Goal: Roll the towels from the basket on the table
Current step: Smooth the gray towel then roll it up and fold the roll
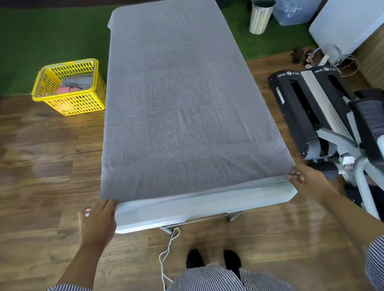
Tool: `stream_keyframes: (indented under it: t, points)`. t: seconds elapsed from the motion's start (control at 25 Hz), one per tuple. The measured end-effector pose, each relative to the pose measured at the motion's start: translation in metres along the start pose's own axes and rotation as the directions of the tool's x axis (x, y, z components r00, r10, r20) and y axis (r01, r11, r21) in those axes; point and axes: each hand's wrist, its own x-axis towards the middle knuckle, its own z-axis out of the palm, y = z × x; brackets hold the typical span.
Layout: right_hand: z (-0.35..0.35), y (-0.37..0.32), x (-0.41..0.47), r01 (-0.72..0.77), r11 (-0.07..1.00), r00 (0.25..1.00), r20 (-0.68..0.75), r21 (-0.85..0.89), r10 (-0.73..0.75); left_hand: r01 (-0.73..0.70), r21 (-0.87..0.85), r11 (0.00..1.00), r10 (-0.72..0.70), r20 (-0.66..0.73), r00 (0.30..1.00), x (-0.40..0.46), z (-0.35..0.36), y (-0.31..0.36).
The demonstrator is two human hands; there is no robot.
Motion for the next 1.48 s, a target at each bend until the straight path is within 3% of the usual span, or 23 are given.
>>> stream_keyframes:
  t: [0.28, 0.44, 0.56, 0.68, 0.76, 0.92, 1.0, 1.16, 1.24, 1.36, 1.48]
  points:
    - [0.019, 0.005, 0.016, 0.098, 0.989, 0.992, -0.07, -0.113, -0.107, 0.065, 0.03, 0.997, -0.064, -0.031, 0.997, 0.008, 0.008, 0.01]
    - [0.019, 0.009, 0.008, 0.208, 0.968, 0.972, -0.079, -0.144, -0.22, -0.028, -0.032, 0.999, 0.025, -0.083, 0.996, 0.001, 0.007, 0.012]
    - [0.019, 0.015, 0.004, 0.207, 0.962, 0.976, -0.025, -0.178, -0.214, -0.08, -0.09, 0.993, 0.08, -0.008, 0.997, -0.006, 0.011, 0.008]
    - [0.018, 0.02, 0.0, 0.222, 0.945, 0.974, 0.104, -0.241, -0.202, -0.043, -0.182, 0.982, 0.062, 0.103, 0.993, -0.008, 0.02, 0.0]
    - [0.021, 0.019, -0.002, 0.238, 0.931, 0.971, 0.069, -0.278, -0.228, 0.004, -0.202, 0.979, 0.018, 0.107, 0.994, -0.007, 0.023, 0.001]
    - [0.03, 0.016, -0.005, 0.211, 0.938, 0.974, -0.023, -0.274, -0.225, 0.069, -0.098, 0.993, -0.064, 0.048, 0.997, -0.003, 0.01, 0.02]
    - [0.026, 0.015, -0.007, 0.17, 0.961, 0.984, -0.025, -0.218, -0.179, 0.007, 0.012, 1.0, -0.008, 0.016, 1.0, -0.004, -0.001, 0.023]
    - [0.018, 0.017, -0.005, 0.218, 0.954, 0.974, 0.1, -0.205, -0.201, -0.081, 0.07, 0.994, 0.075, 0.089, 0.993, -0.004, -0.009, 0.012]
    - [0.018, 0.017, -0.002, 0.207, 0.959, 0.978, 0.064, -0.193, -0.198, -0.08, 0.097, 0.992, 0.071, 0.096, 0.993, 0.0, -0.01, 0.013]
    - [0.02, 0.014, 0.001, 0.152, 0.975, 0.986, -0.043, -0.16, -0.161, -0.002, 0.116, 0.993, -0.008, 0.083, 0.996, 0.008, -0.012, 0.02]
    - [0.023, 0.008, 0.0, 0.201, 0.965, 0.97, -0.103, -0.166, -0.219, 0.133, 0.067, 0.989, -0.136, 0.053, 0.989, 0.012, -0.012, 0.031]
